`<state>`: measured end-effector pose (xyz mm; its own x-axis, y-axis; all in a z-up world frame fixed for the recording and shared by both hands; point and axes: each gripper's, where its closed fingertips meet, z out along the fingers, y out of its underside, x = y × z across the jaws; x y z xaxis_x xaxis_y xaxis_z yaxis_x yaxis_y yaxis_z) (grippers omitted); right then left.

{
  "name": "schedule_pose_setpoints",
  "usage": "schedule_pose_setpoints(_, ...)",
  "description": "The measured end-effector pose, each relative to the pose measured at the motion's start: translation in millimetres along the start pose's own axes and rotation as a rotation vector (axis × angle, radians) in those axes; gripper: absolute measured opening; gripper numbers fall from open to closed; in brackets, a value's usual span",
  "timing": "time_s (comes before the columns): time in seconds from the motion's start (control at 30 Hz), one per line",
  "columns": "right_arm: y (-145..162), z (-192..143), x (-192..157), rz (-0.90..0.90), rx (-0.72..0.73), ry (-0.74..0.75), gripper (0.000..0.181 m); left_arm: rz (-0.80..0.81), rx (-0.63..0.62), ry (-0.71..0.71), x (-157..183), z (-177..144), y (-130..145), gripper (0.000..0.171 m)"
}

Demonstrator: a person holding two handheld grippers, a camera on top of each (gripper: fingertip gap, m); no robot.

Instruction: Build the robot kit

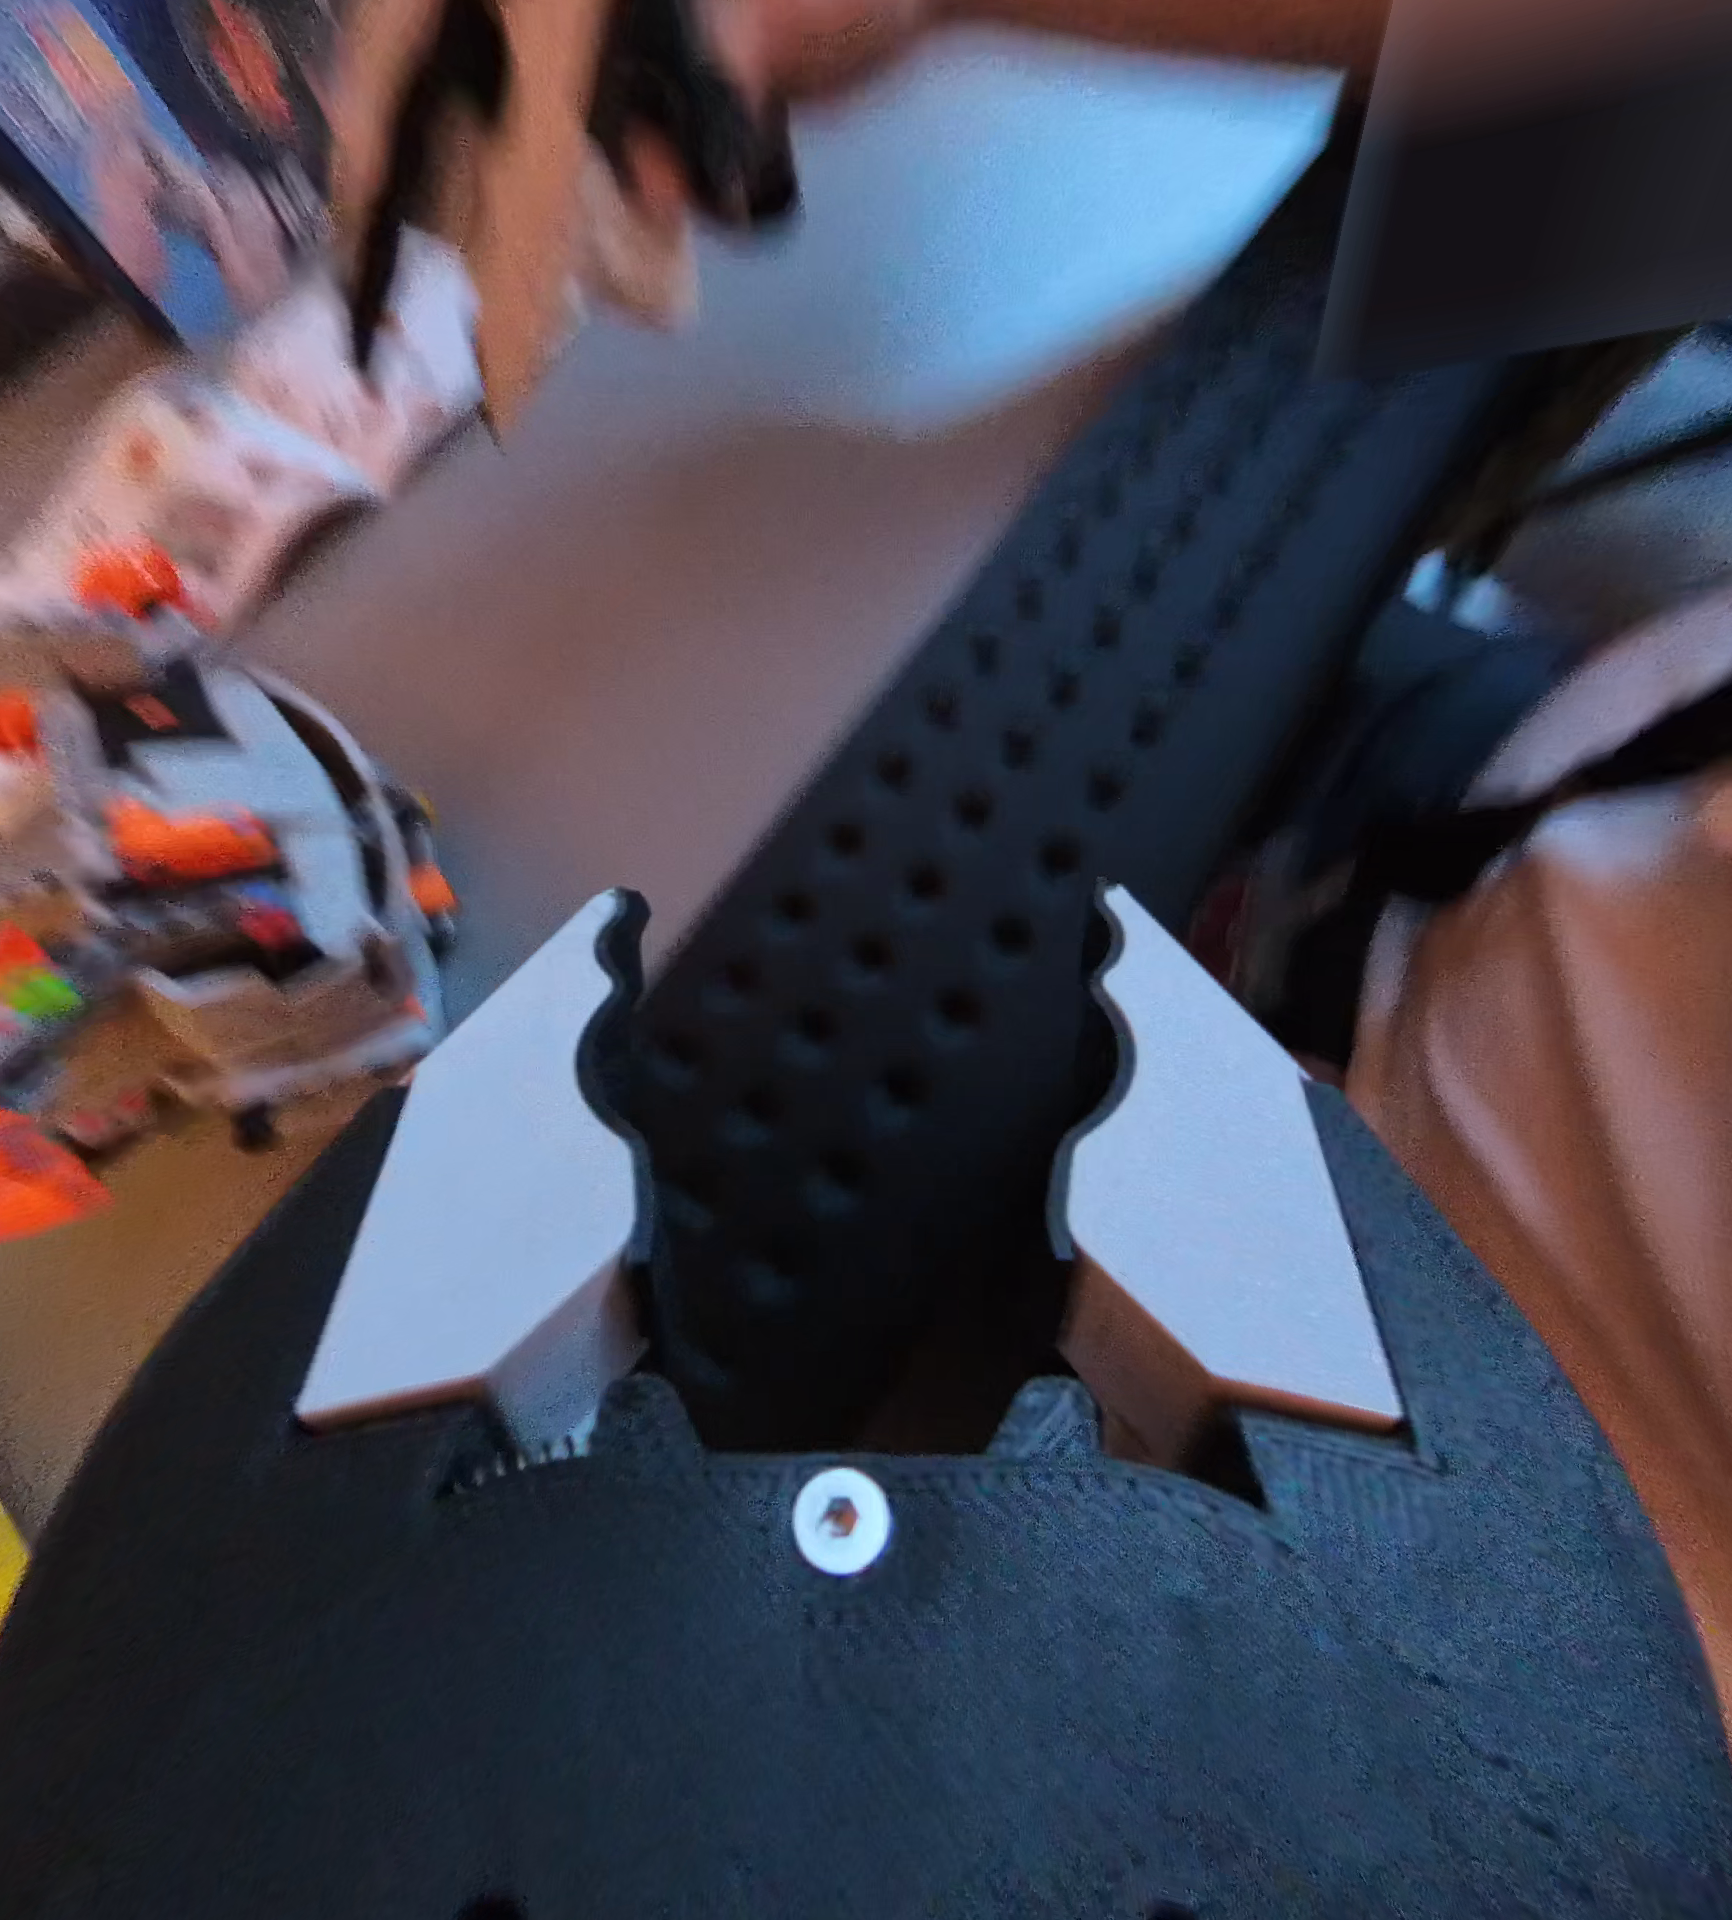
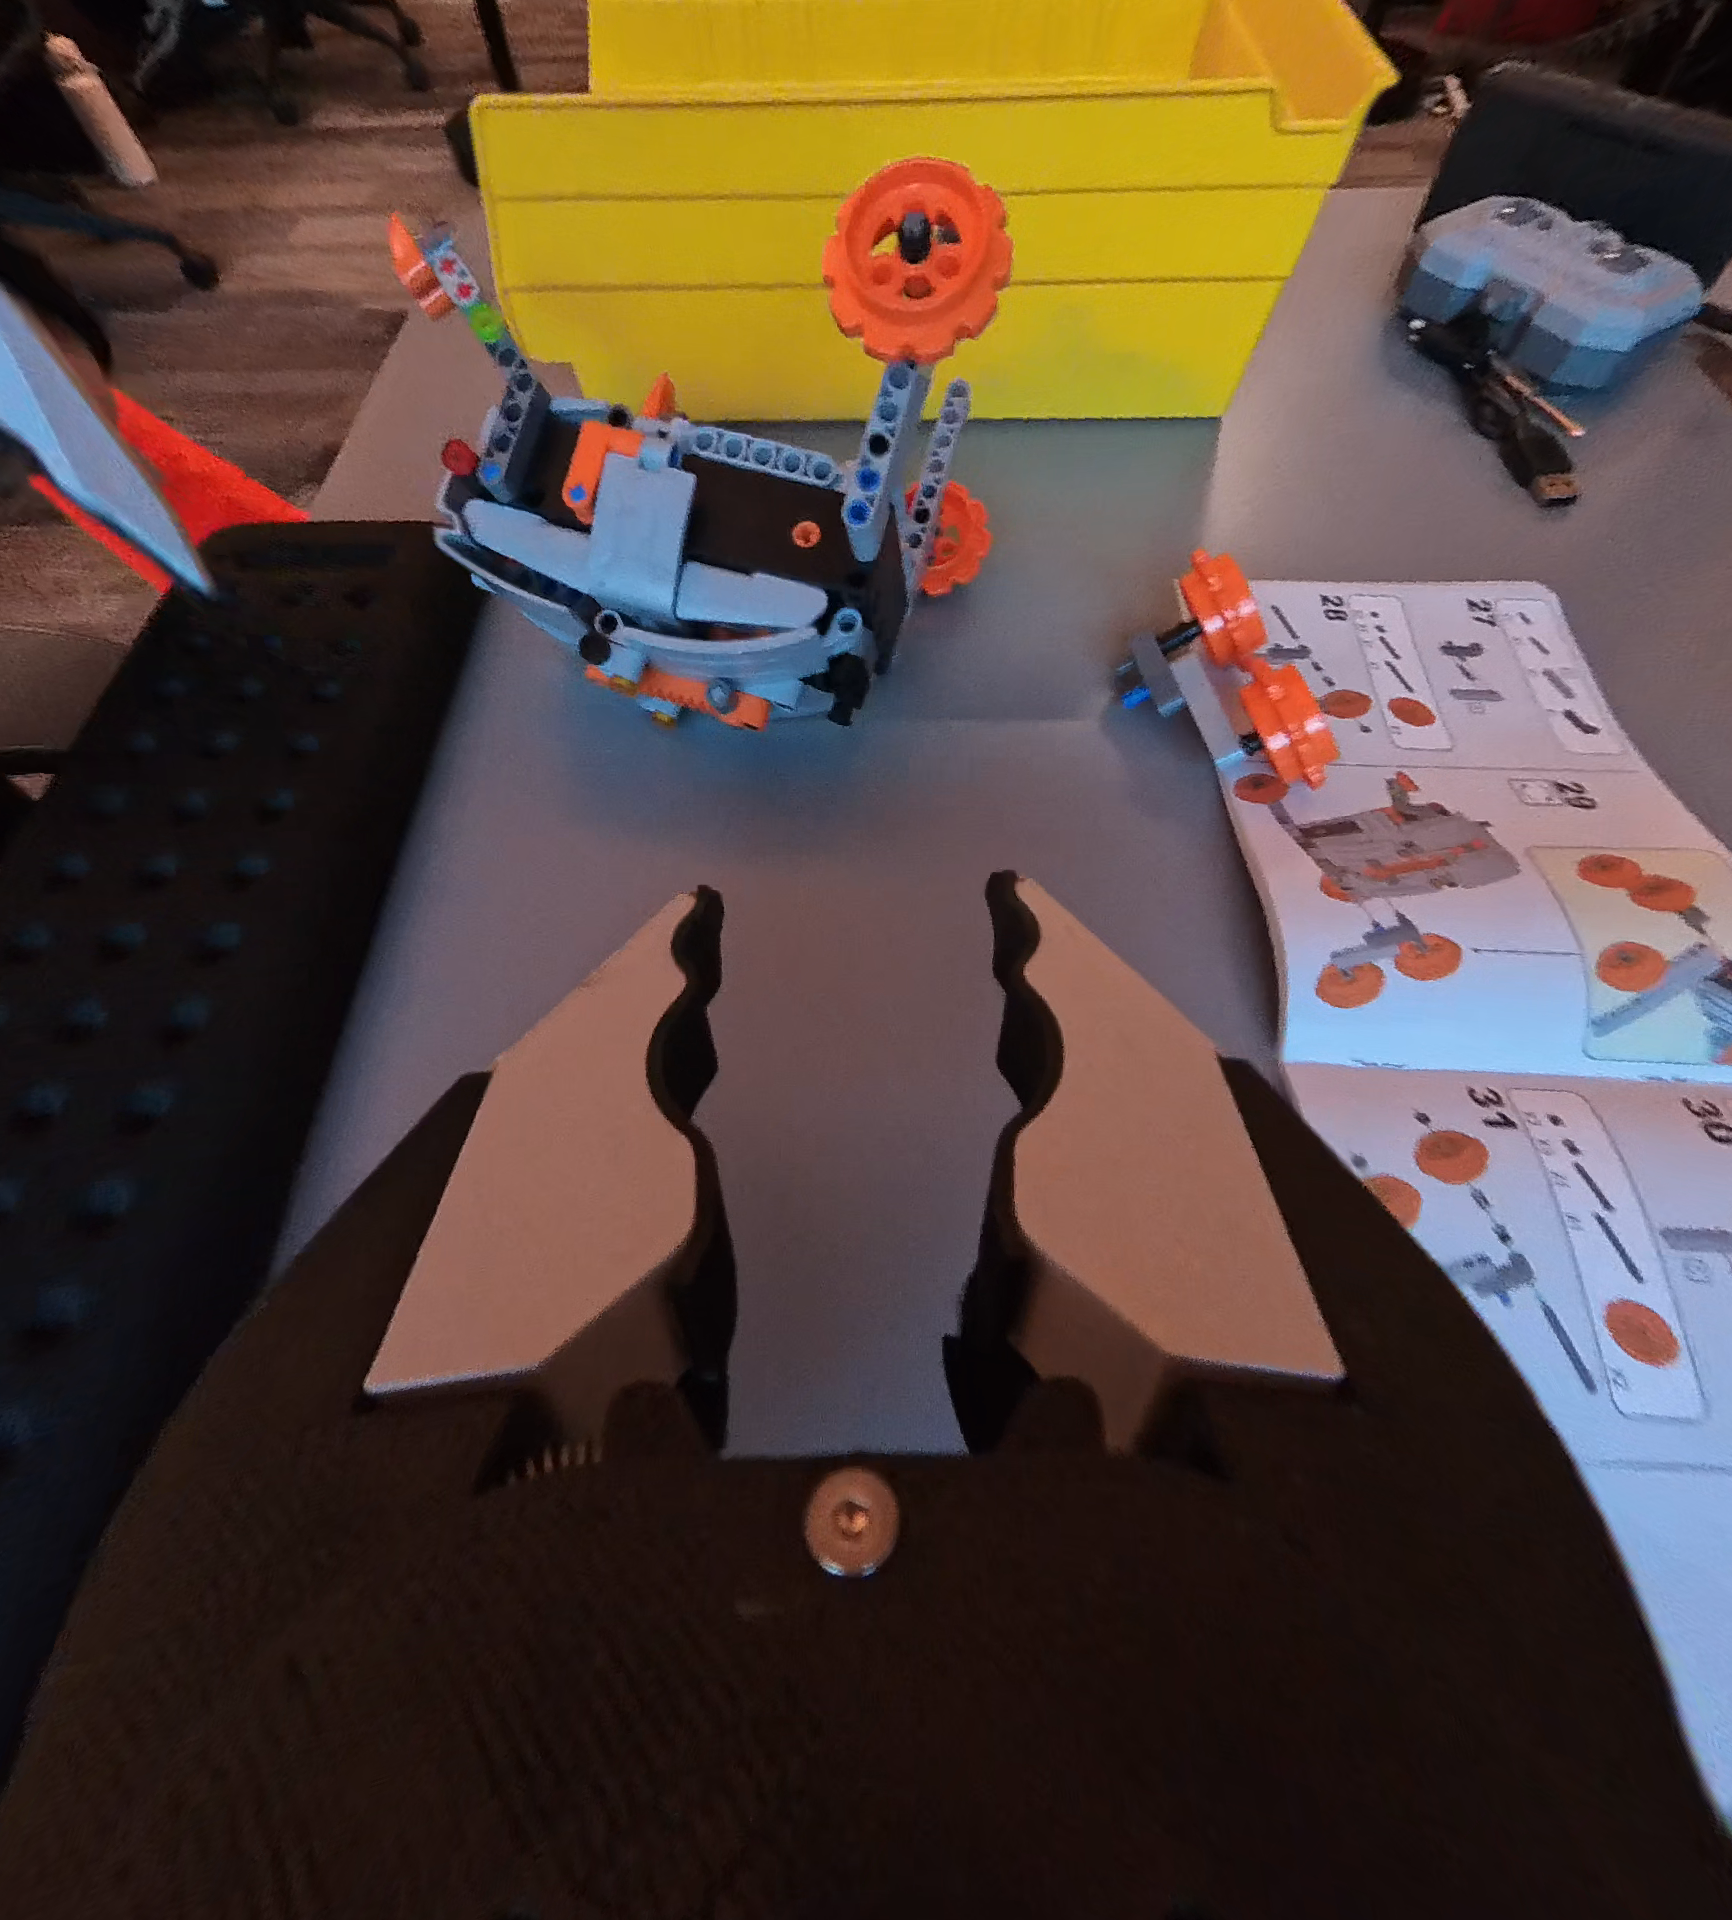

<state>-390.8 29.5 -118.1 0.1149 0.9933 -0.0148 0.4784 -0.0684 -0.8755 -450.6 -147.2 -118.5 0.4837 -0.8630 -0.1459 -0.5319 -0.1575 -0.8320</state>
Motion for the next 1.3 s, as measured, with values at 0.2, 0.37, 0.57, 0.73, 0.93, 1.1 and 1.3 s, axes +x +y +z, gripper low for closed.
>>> schedule_pose_setpoints(0.2, -5, -7, 45, -0.060, -0.024, 0.159, 0.054, -0.092, -0.059, -0.446, -111, -6, -49, 0.070)
schedule_pose_setpoints(0.37, 18, -15, 45, 0.081, 0.025, 0.149, 0.053, 0.069, -0.393, -0.623, -135, 29, -16, 0.081)
schedule_pose_setpoints(0.57, 34, 3, 45, -0.106, -0.099, 0.188, 0.053, 0.028, -0.591, -0.558, -151, 43, 21, 0.074)
schedule_pose_setpoints(0.73, -4, 42, 58, -0.297, -0.061, 0.164, 0.050, 0.082, -0.633, -0.554, -160, 31, 29, 0.087)
schedule_pose_setpoints(0.93, -21, 74, 95, -0.306, -0.071, 0.024, 0.053, 0.071, -0.711, -0.497, -165, 13, 42, 0.098)
schedule_pose_setpoints(1.1, -25, 90, 99, -0.209, -0.233, -0.291, 0.035, 0.054, -0.712, -0.354, -164, 17, 54, 0.093)
schedule_pose_setpoints(1.3, -5, 105, 102, -0.110, -0.535, -0.471, 0.031, 0.153, -0.641, -0.165, -156, 28, 57, 0.076)
